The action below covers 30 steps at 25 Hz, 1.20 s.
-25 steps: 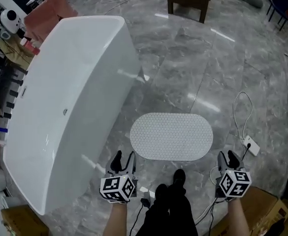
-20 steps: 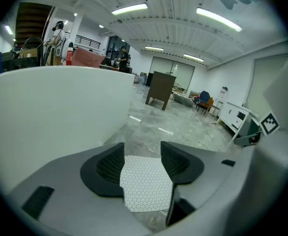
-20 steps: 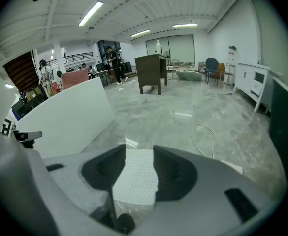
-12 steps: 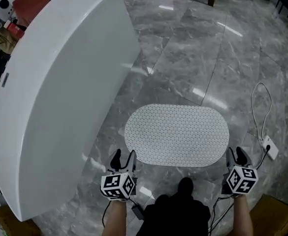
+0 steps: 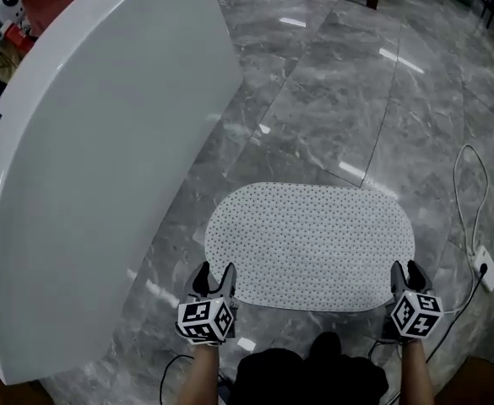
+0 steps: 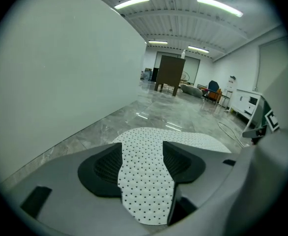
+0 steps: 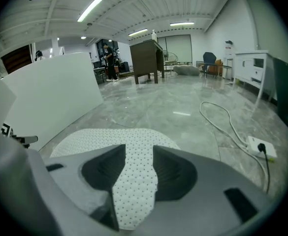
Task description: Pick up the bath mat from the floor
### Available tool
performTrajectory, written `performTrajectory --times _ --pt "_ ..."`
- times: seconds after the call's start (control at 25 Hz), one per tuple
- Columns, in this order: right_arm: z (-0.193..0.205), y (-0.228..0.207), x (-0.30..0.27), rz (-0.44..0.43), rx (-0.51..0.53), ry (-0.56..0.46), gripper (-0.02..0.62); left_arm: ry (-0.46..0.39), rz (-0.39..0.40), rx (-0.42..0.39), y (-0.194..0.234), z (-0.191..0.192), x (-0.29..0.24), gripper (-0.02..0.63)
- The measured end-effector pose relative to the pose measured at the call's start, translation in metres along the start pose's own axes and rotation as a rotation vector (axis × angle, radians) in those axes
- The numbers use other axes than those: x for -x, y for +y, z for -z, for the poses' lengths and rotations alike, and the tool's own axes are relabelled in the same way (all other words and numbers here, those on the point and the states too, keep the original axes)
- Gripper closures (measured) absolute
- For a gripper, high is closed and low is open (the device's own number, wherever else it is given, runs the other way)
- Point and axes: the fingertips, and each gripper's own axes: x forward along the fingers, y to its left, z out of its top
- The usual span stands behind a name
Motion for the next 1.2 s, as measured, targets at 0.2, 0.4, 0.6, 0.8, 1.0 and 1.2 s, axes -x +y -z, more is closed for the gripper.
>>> performTrajectory --times 0.2,0.4,0.6,0.8,1.0,1.2 --pt "0.016 0.005 -0.031 -0.013 0.015 -0.004 0.422 0.007 -0.022 0.003 0.018 0.026 -0.027 0.348" --pt "0.023 0.021 -0.053 -0.041 0.040 0.002 0.422 0.026 -0.052 -0.013 0.045 0.042 -0.045 0.334" --pt "0.026 0.030 -0.070 -0.069 0.065 0.000 0.423 0.038 -0.099 -0.021 0.071 0.053 -0.063 0.325" --pt "0.028 0.044 -0.077 -0.098 0.069 -0.009 0.423 0.069 -0.130 -0.033 0.095 0.061 -0.082 0.325" --pt "0.023 0.082 -0.088 -0.194 0.124 -0.019 0.423 0.085 -0.147 -0.045 0.105 0.063 -0.092 0.325" --pt "0.020 0.141 -0.103 -0.312 0.178 -0.019 0.423 0.084 -0.148 -0.036 0.108 0.065 -0.093 0.325"
